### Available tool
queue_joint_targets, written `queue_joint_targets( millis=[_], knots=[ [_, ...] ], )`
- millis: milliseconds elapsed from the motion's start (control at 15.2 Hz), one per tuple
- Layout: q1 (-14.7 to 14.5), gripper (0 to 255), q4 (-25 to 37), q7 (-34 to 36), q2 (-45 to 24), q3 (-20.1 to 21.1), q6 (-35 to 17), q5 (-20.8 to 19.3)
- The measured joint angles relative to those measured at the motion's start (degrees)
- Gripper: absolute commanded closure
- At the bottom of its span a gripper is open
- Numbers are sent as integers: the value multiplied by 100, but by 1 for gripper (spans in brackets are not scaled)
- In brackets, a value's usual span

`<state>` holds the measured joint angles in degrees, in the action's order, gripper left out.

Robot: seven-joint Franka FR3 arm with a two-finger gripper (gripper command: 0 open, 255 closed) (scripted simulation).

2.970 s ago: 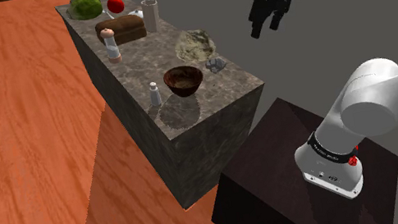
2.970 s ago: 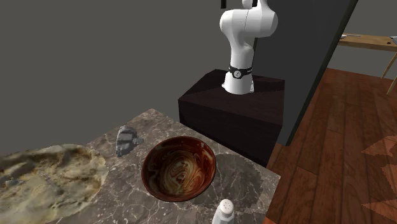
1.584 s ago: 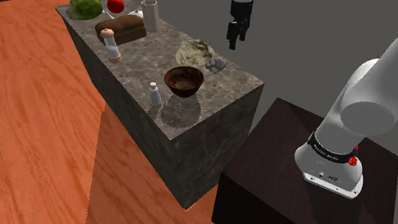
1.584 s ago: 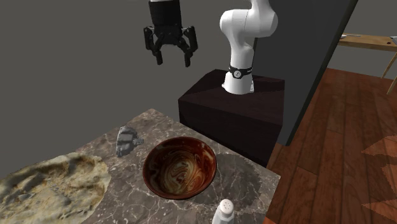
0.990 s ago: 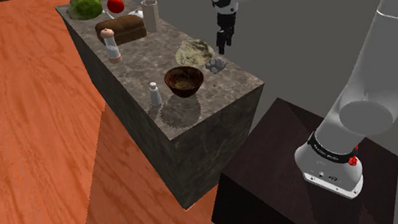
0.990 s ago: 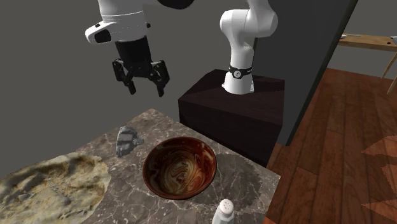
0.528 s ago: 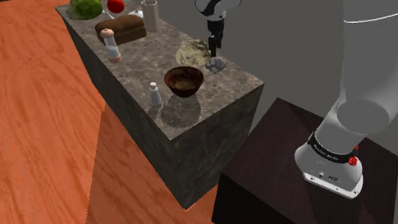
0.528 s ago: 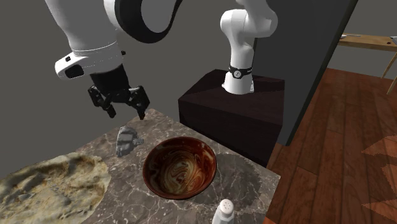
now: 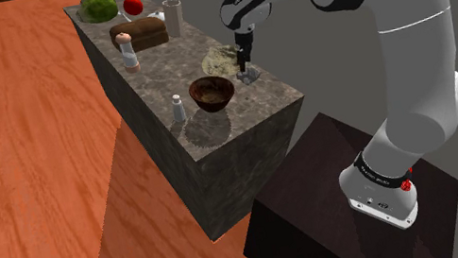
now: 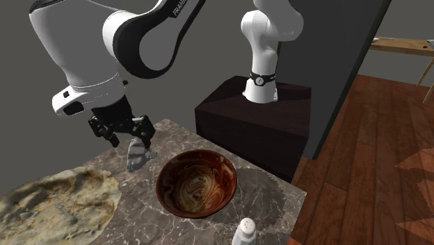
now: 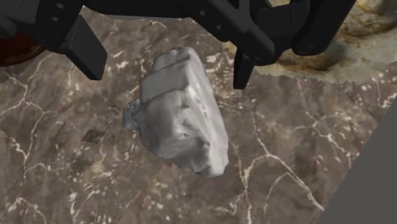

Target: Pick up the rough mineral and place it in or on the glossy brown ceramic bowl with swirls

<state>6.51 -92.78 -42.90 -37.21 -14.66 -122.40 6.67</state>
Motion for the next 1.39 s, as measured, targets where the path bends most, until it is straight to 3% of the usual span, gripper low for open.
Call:
queue_joint_targets(
  millis=[594, 660, 1386],
  knots=[
    [21, 0, -76, -24, -140, 25, -216, 35],
    [21, 255, -76, -24, -140, 25, -216, 35],
    [22, 255, -62, -26, -124, 22, -188, 31]
  ],
)
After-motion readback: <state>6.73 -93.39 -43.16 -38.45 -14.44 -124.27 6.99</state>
